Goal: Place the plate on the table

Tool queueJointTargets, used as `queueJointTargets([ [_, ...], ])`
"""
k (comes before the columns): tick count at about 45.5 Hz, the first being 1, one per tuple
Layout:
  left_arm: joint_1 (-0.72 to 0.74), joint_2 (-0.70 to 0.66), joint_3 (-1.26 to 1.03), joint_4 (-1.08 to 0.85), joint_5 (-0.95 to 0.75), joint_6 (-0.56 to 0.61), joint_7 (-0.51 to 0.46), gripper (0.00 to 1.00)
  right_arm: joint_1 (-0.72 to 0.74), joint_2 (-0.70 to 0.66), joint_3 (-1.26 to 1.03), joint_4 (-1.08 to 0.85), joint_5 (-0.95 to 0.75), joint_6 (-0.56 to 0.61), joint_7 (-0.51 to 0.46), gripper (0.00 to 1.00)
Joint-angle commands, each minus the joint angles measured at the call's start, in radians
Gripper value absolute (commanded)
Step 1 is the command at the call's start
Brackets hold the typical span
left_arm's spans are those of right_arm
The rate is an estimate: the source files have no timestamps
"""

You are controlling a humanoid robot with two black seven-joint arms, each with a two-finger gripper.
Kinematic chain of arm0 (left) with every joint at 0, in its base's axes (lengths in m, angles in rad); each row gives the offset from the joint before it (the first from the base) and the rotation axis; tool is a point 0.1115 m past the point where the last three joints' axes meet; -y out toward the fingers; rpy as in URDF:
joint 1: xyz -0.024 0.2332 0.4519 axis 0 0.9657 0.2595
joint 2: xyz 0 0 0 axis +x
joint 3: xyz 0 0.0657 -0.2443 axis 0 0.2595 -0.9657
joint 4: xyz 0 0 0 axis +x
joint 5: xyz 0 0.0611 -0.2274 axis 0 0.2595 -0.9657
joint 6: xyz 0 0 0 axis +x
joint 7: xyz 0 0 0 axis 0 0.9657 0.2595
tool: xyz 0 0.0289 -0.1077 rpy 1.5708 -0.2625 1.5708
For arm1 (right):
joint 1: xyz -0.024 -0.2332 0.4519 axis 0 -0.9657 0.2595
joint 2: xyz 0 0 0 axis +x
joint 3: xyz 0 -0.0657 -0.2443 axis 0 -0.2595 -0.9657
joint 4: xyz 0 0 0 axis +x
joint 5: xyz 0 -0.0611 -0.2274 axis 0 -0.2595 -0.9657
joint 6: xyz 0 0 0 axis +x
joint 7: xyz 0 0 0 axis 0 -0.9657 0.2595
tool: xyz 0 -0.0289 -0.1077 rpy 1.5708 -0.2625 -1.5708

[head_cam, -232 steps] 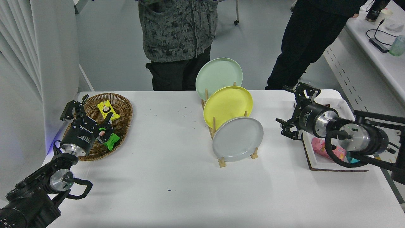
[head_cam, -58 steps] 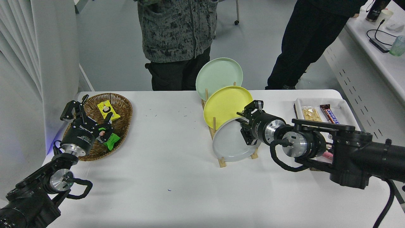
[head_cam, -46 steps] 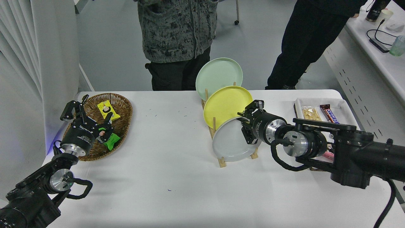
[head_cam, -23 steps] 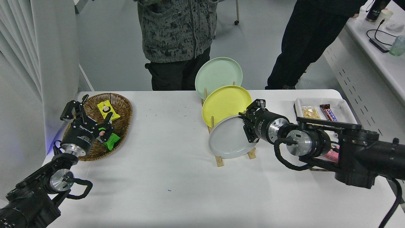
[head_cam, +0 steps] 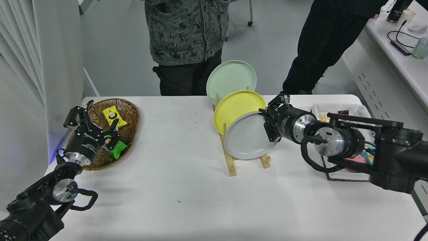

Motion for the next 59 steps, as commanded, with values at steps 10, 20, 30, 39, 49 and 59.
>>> queueJointTargets([
  [10,0.000,0.000,0.000,0.000,0.000,0.000,0.000,0.98,0.085,-0.085,0.074,0.006,0.026,-0.001,-0.101,0.00],
  [20,0.000,0.000,0.000,0.000,0.000,0.000,0.000,0.98,0.123,-0.088,0.078,-0.013,0.026,-0.004,-0.134,0.00],
  [30,0.000,0.000,0.000,0.000,0.000,0.000,0.000,0.98,0.205,-0.107,0.007,-0.052,0.034,0.028,-0.145,0.00],
  [39,0.000,0.000,0.000,0.000,0.000,0.000,0.000,0.98,0.376,-0.169,-0.291,-0.070,0.331,0.169,-0.144,0.00],
  [49,0.000,0.000,0.000,0.000,0.000,0.000,0.000,0.98,0.422,-0.177,-0.491,-0.029,0.572,0.223,-0.137,0.00],
  [59,0.000,0.000,0.000,0.000,0.000,0.000,0.000,0.98,0.326,-0.189,-0.526,0.028,0.687,0.238,-0.133,0.00],
])
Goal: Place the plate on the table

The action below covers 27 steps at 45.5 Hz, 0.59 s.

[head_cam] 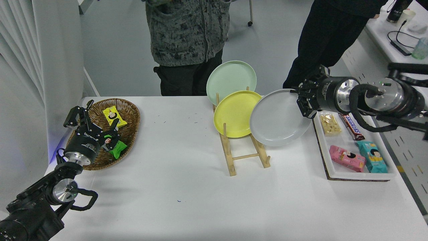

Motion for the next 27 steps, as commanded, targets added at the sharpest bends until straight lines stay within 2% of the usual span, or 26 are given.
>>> queueJointTargets([
  [1,0.000,0.000,0.000,0.000,0.000,0.000,0.000,0.98,-0.057,-0.024,-0.089,0.055,0.152,0.032,0.006,0.00],
  [3,0.000,0.000,0.000,0.000,0.000,0.000,0.000,0.98,-0.079,-0.036,-0.085,0.067,0.152,0.034,0.026,0.00],
  [6,0.000,0.000,0.000,0.000,0.000,0.000,0.000,0.98,-0.094,-0.050,-0.083,0.078,0.125,0.038,0.112,0.00],
  [9,0.000,0.000,0.000,0.000,0.000,0.000,0.000,0.98,-0.093,-0.071,-0.081,0.092,0.060,0.029,0.135,0.00],
  [13,0.000,0.000,0.000,0.000,0.000,0.000,0.000,0.98,-0.094,-0.082,-0.071,0.098,0.069,0.020,0.157,0.00],
  [17,0.000,0.000,0.000,0.000,0.000,0.000,0.000,0.98,-0.100,-0.079,-0.066,0.105,0.196,0.024,0.155,0.00],
  [18,0.000,0.000,0.000,0.000,0.000,0.000,0.000,0.98,-0.134,-0.076,-0.011,0.107,0.329,0.021,0.152,0.00],
  [19,0.000,0.000,0.000,0.000,0.000,0.000,0.000,0.98,-0.179,-0.074,0.041,0.104,0.392,0.003,0.152,0.00],
  [27,0.000,0.000,0.000,0.000,0.000,0.000,0.000,0.98,-0.322,-0.045,0.199,0.093,0.468,-0.081,0.152,0.00],
])
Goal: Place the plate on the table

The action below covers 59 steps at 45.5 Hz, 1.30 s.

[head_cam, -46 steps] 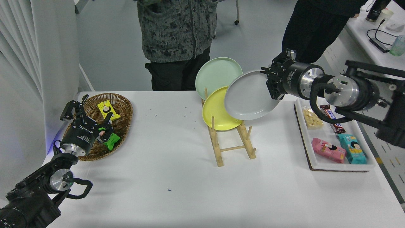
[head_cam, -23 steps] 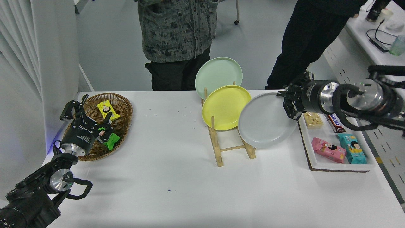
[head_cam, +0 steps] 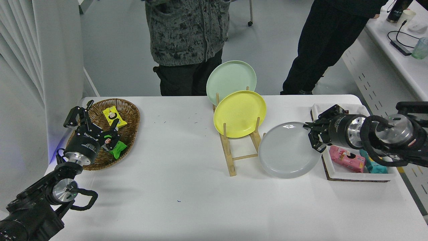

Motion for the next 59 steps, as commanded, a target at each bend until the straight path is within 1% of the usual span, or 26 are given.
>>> queueJointTargets([
  [1,0.000,0.000,0.000,0.000,0.000,0.000,0.000,0.98,-0.161,0.025,0.167,0.001,0.194,-0.069,0.018,0.00],
  [5,0.000,0.000,0.000,0.000,0.000,0.000,0.000,0.98,-0.208,0.028,0.199,-0.002,0.221,-0.108,0.018,0.00],
  [11,0.000,0.000,0.000,0.000,0.000,0.000,0.000,0.98,-0.354,0.039,0.322,-0.010,0.226,-0.191,0.021,0.00],
  [14,0.000,0.000,0.000,0.000,0.000,0.000,0.000,0.98,-0.428,0.040,0.386,-0.006,0.224,-0.212,0.023,0.00],
  [20,0.000,0.000,0.000,0.000,0.000,0.000,0.000,0.98,-0.517,0.046,0.466,0.003,0.228,-0.223,0.021,0.00],
  [25,0.000,0.000,0.000,0.000,0.000,0.000,0.000,0.98,-0.644,0.057,0.604,0.024,0.231,-0.276,0.018,0.00],
  [34,0.000,0.000,0.000,0.000,0.000,0.000,0.000,0.98,-0.816,0.109,0.751,0.018,0.212,-0.286,0.018,0.00],
  [37,0.000,0.000,0.000,0.000,0.000,0.000,0.000,0.98,-0.928,0.115,0.845,0.010,0.159,-0.278,0.015,0.00],
  [40,0.000,0.000,0.000,0.000,0.000,0.000,-0.001,0.98,-0.980,0.137,0.877,0.003,0.126,-0.277,0.013,0.00],
  [59,0.000,0.000,0.000,0.000,0.000,0.000,-0.001,0.98,-1.026,0.137,0.945,-0.003,0.105,-0.286,0.006,0.00],
])
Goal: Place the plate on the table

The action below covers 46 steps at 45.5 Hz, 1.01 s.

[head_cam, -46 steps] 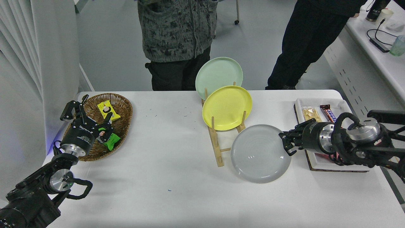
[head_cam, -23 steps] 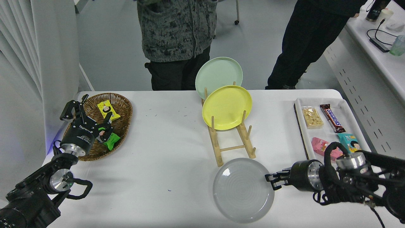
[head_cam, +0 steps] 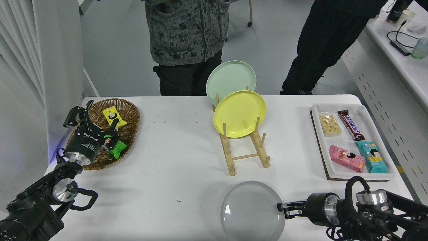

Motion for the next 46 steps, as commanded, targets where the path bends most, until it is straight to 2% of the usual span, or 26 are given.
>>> queueJointTargets([
  [1,0.000,0.000,0.000,0.000,0.000,0.000,0.000,0.98,-0.051,0.006,0.059,-0.014,-0.024,-0.007,-0.004,0.00],
  [9,0.000,0.000,0.000,0.000,0.000,0.000,0.000,0.98,-0.054,0.026,0.091,-0.057,-0.050,-0.004,-0.017,0.00],
  [31,0.000,0.000,0.000,0.000,0.000,0.000,0.000,0.98,-0.017,0.194,0.100,-0.121,-0.134,-0.028,-0.017,0.00],
  [46,0.000,0.000,0.000,0.000,0.000,0.000,0.000,0.98,-0.013,0.234,0.097,-0.178,-0.177,-0.030,-0.019,0.00],
])
